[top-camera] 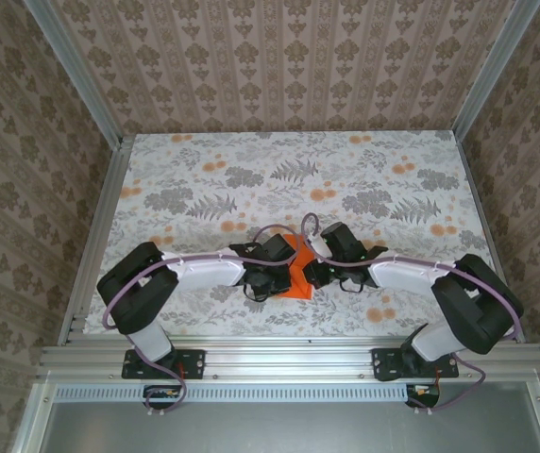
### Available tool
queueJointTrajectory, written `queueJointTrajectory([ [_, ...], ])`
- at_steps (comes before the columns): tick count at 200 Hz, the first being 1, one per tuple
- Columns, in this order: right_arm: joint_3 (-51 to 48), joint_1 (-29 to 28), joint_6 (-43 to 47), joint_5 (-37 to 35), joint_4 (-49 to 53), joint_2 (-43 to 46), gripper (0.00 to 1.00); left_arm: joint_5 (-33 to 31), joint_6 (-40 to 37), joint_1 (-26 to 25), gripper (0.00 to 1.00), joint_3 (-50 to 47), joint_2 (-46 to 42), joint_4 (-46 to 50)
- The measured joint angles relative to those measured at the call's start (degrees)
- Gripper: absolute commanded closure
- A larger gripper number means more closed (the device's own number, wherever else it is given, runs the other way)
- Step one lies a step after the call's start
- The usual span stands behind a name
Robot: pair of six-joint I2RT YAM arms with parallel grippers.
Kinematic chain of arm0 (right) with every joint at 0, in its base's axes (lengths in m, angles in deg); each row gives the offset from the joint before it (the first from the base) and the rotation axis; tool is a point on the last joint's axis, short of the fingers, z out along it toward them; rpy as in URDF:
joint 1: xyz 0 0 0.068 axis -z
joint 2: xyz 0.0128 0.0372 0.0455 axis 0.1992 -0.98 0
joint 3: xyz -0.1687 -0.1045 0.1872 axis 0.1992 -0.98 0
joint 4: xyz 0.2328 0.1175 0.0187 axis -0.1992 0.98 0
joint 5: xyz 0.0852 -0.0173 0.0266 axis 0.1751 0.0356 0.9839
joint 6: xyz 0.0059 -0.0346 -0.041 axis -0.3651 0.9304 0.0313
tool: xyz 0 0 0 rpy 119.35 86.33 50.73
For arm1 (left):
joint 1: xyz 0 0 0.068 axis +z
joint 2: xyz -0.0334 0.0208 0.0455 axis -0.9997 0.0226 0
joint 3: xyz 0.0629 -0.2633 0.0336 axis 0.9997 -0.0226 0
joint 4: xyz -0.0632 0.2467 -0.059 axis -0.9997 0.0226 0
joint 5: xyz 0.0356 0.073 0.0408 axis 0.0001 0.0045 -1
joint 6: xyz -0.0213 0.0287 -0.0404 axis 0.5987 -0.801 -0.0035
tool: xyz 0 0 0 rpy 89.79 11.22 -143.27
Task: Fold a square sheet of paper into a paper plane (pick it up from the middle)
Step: Fold the triangle a second time at the center of the table.
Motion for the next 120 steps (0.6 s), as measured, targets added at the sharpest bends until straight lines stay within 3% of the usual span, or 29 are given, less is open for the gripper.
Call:
queueJointTrajectory([
  [120, 2.58, 1.51, 4.17, 0.90, 0.22, -4.81, 0.91, -0.04, -0.61, 0.00, 0.98, 0.98, 0.50, 1.38],
])
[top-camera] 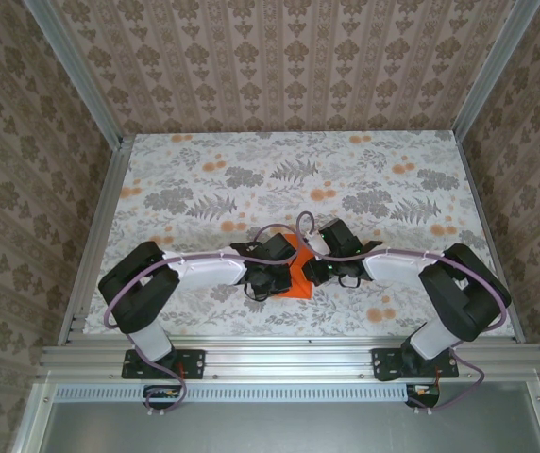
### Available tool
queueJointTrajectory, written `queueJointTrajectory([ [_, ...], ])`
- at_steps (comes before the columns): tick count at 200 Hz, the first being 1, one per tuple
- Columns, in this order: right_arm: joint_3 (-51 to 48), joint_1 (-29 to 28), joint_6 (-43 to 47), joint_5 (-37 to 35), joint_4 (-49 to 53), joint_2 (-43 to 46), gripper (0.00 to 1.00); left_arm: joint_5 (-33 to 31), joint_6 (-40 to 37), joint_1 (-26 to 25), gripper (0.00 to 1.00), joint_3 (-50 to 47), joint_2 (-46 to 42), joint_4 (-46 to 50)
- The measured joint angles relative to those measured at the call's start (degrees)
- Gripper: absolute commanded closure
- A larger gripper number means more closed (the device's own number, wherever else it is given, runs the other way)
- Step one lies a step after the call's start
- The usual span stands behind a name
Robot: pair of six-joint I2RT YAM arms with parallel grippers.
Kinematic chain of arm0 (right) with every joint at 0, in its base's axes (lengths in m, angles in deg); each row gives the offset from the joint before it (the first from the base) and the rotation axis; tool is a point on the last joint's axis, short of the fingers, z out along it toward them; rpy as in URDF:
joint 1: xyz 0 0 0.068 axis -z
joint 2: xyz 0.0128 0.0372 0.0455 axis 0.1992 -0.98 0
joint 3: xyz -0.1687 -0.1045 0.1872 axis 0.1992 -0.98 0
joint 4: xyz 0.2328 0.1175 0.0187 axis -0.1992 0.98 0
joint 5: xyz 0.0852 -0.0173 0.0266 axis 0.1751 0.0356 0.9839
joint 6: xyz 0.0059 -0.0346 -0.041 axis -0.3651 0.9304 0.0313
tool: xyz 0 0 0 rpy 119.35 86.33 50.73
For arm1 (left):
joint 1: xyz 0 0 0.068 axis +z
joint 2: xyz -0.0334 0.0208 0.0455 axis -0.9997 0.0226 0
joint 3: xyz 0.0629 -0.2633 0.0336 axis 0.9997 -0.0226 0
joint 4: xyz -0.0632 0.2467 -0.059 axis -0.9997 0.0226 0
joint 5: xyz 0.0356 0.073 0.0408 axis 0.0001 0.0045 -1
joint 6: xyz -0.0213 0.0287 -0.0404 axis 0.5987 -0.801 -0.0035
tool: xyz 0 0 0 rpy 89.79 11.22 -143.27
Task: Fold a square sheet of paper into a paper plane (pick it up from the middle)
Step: Fold the triangle a second time at the center of the table.
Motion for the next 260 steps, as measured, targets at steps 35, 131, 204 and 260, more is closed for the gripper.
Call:
queueJointTrajectory([
  [35, 0.17, 0.24, 0.35, 0.20, 0.02, -0.20, 0.91, -0.11, -0.02, 0.00, 0.98, 0.04, 0.02, 0.15],
  [131, -0.87, 0.24, -1.20, 0.81, -0.04, 1.53, 0.91, -0.39, -0.39, 0.00, 0.98, 0.81, 0.35, 1.53],
  [204, -0.90, 0.26, -1.25, 0.79, -0.46, 1.66, 0.90, -0.39, -0.66, 0.00, 0.98, 1.18, 0.63, 1.92],
  [260, -0.90, 0.26, -1.25, 0.74, -0.46, -0.02, 0.90, -0.37, -1.09, 0.00, 0.98, 1.62, 0.98, 2.14],
])
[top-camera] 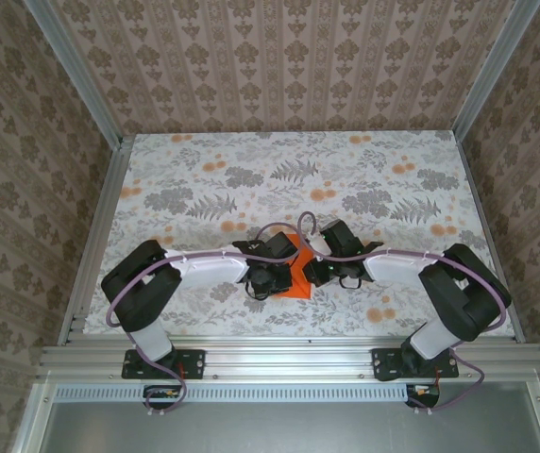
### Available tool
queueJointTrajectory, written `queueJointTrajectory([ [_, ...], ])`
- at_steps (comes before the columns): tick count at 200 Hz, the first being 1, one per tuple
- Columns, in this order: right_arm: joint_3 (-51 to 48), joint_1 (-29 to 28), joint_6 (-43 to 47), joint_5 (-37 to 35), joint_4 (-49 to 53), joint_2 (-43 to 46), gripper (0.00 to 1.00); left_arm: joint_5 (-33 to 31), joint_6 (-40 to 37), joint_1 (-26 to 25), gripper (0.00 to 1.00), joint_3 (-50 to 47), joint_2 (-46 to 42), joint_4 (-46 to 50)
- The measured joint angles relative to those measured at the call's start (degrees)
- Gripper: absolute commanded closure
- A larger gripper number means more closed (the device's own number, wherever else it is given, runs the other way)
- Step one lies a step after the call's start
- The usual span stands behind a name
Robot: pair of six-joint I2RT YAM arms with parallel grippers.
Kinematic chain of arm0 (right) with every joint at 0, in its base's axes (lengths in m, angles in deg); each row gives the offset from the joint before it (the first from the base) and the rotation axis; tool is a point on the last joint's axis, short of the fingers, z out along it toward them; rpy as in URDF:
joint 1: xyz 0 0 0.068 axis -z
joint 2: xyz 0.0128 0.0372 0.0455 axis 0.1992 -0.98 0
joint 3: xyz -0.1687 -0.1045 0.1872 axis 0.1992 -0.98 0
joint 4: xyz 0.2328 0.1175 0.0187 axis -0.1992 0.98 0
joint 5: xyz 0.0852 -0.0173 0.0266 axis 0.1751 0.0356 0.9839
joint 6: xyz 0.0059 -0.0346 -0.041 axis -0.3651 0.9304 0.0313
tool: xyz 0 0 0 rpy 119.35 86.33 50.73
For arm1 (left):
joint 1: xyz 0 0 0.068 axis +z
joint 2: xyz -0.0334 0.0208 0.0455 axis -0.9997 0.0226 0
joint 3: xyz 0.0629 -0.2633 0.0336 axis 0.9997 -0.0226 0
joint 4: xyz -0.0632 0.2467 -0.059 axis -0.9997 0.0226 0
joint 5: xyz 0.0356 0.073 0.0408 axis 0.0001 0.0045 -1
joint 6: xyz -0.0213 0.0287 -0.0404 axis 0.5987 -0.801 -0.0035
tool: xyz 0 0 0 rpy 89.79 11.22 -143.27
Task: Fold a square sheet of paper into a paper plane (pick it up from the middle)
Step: Fold the triangle a second time at the center of the table.
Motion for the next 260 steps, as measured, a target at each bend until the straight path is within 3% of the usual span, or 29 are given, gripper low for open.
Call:
queueJointTrajectory([
  [260, 1.25, 0.20, 1.38, -0.83, 1.11, -0.76, 0.89, -0.02, -0.17, 0.00, 0.99, 0.11, 0.00, 0.20],
])
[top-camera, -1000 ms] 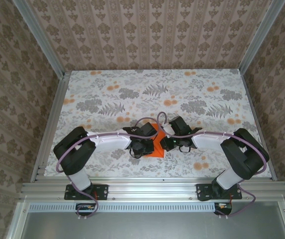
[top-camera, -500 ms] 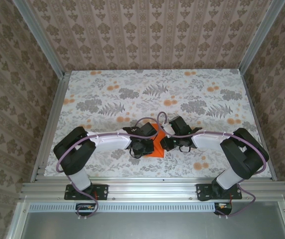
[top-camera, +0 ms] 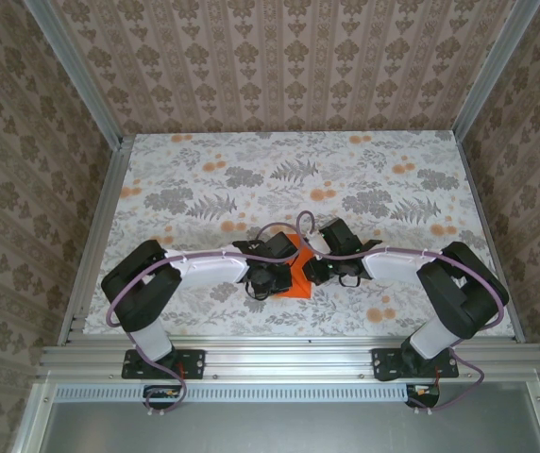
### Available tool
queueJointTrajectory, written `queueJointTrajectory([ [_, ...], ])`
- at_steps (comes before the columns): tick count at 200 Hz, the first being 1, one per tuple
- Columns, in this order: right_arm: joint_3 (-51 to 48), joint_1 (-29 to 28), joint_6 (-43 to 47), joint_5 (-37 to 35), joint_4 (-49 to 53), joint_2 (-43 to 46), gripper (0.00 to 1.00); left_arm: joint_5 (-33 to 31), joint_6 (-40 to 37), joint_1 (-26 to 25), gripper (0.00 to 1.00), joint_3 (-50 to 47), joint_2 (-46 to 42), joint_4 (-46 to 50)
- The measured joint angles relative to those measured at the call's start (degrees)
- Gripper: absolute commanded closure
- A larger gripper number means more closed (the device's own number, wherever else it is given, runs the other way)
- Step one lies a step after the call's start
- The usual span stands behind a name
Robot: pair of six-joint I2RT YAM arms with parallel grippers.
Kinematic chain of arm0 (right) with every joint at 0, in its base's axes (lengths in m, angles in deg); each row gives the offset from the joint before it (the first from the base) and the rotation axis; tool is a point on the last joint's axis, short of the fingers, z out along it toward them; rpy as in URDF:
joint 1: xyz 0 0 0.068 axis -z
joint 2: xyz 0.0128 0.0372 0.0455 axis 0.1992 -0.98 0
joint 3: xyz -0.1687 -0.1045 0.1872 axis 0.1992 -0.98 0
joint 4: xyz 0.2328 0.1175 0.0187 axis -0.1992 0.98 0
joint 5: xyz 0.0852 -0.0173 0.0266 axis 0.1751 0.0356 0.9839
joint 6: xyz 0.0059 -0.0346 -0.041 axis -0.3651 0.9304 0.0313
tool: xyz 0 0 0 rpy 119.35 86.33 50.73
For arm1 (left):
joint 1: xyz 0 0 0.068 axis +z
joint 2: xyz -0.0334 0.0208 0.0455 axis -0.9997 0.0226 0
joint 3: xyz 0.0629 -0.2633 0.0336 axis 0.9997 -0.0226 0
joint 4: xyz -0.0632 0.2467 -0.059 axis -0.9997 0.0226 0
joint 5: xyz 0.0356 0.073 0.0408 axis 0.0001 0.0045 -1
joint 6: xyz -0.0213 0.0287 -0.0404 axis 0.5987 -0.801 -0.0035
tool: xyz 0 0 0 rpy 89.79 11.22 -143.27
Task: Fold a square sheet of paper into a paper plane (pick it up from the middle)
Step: Fold the triangle a second time at the center of the table.
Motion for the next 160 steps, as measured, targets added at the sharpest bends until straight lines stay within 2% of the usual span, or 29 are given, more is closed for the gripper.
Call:
queueJointTrajectory([
  [98, 0.00, 0.00, 0.15, -1.11, 0.39, -1.07, 0.89, 0.00, 0.00, -0.02, 0.98, 0.02, 0.00, 0.02],
  [139, 0.00, 0.00, 0.15, -1.09, 0.37, -1.14, 0.89, -0.15, -0.07, -0.09, 0.90, 0.17, 0.00, 0.20],
  [160, 0.00, 0.00, 0.13, -1.09, 0.39, -1.14, 0.89, -0.42, -0.63, -0.22, 0.81, 0.26, -0.02, 0.46],
])
